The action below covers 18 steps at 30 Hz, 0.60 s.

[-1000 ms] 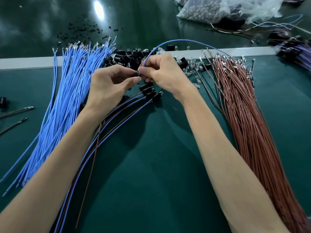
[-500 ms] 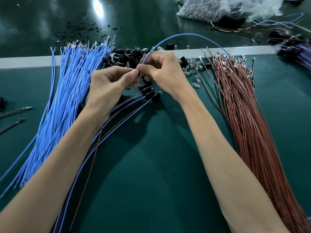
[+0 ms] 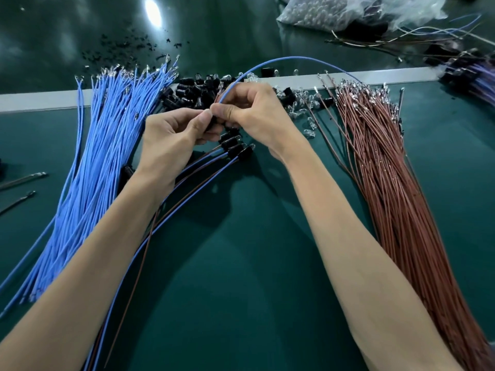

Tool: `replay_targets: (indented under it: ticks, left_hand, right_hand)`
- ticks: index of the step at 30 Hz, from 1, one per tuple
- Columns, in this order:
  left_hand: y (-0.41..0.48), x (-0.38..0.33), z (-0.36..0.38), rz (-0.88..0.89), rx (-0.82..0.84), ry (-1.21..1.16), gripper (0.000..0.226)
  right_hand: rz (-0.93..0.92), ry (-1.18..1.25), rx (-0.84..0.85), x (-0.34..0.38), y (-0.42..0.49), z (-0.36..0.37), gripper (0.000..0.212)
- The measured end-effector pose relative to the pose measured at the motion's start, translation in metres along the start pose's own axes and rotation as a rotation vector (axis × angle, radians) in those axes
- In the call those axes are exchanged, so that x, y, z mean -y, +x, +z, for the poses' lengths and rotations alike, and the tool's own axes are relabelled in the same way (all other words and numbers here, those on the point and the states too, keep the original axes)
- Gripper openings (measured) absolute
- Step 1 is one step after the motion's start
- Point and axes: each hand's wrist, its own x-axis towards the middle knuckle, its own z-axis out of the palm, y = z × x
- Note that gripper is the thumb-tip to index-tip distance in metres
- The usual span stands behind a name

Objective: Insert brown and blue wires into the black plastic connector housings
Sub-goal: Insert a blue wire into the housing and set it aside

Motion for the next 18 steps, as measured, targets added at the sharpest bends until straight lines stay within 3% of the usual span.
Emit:
replay_targets:
  ticks: [7,18]
  left_hand:
    - [0.000,-0.003,-0.001,0.041,0.018,0.101,0.009]
    - [0.000,-0.002,-0.002,0.066,-0.002,0.097,0.017]
  right_hand:
    - [-0.014,-0.021,-0.142,-0.001,0.002,0.009,0.022]
    - [0.014,-0.058,-0.009,0.005,-0.003,0.007,0.020]
